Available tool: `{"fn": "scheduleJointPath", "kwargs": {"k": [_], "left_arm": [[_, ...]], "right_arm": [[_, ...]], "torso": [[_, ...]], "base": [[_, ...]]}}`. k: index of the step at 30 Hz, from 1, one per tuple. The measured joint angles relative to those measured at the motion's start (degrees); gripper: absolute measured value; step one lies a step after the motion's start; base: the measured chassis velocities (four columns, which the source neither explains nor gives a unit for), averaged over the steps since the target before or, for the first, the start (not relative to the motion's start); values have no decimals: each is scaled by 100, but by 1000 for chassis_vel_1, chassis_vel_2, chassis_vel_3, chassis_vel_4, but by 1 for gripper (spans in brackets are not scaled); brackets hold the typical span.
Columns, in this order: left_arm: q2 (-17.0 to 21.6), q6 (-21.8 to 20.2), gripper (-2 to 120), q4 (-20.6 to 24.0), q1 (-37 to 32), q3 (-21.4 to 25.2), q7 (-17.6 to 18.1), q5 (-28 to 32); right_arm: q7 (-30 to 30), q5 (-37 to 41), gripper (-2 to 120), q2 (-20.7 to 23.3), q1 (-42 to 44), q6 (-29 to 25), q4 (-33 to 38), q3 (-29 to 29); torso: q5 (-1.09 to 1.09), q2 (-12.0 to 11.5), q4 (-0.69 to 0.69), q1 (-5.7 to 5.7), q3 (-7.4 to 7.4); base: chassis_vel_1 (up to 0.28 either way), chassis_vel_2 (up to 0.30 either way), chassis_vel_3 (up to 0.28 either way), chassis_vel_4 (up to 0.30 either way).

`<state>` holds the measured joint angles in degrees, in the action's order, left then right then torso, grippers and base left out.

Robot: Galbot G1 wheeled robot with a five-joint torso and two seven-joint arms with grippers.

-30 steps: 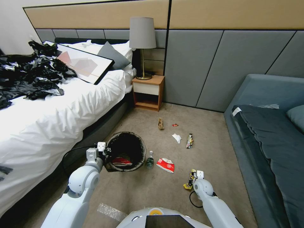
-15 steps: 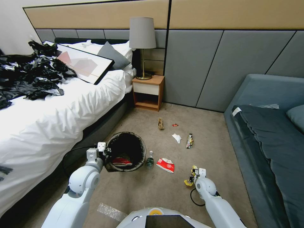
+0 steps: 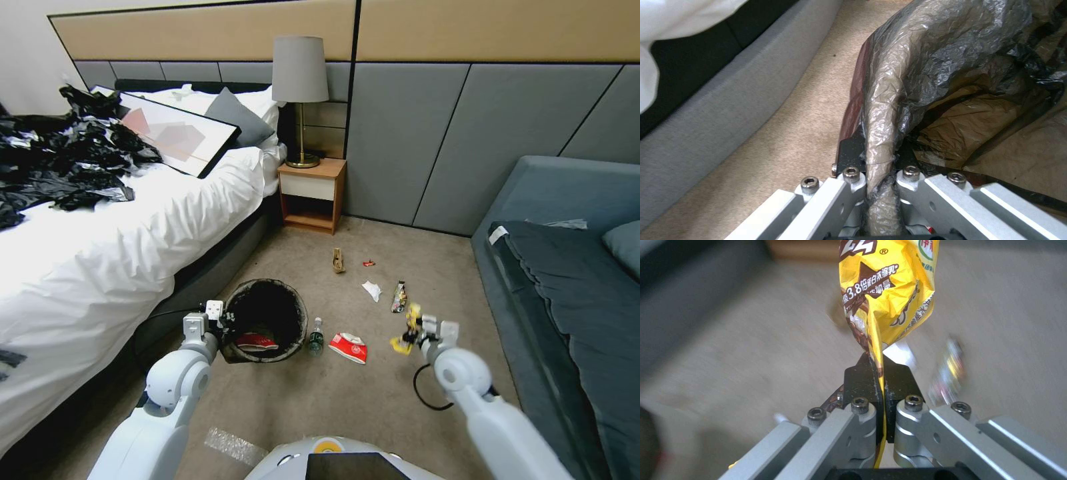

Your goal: Pick up the trash bin, then pick up the garbage from the floor and place it into the trash bin.

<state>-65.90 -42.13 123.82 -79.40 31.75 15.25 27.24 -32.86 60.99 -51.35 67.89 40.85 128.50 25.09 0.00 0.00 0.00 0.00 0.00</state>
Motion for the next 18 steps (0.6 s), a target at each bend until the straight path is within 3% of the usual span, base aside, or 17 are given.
{"fn": "scheduleJointPath", "kwargs": {"k": [7,9,12,13,14,18], "left_arm": [[-58,0,0,-94,25,-72,-19,-60],[-71,0,0,-131,46,-88,-20,-72],[-80,0,0,-153,56,-93,-21,-77],[-86,0,0,-178,66,-95,-23,-81],[-96,0,0,-219,86,-97,-25,-86],[-102,0,0,-237,98,-97,-28,-87]], "right_arm": [[947,121,0,621,-1159,-413,-16,-476],[1147,290,0,800,-1768,-502,-190,-958],[1164,436,0,848,-2201,-519,-303,-1308],[1147,581,0,858,-2646,-526,-410,-1642],[992,938,0,742,-3542,-537,-656,-2386],[863,1124,0,623,-3946,-532,-783,-2740]], "torso": [[0,0,-1,0,0],[1,0,-4,0,0],[3,0,-5,0,0],[3,0,-2,0,0],[-5,0,0,0,0],[-1,0,1,0,1]], "base": [[0,0,0,0],[0,0,0,0],[0,0,0,0],[0,0,0,0],[0,0,0,0],[0,0,0,0]]}}
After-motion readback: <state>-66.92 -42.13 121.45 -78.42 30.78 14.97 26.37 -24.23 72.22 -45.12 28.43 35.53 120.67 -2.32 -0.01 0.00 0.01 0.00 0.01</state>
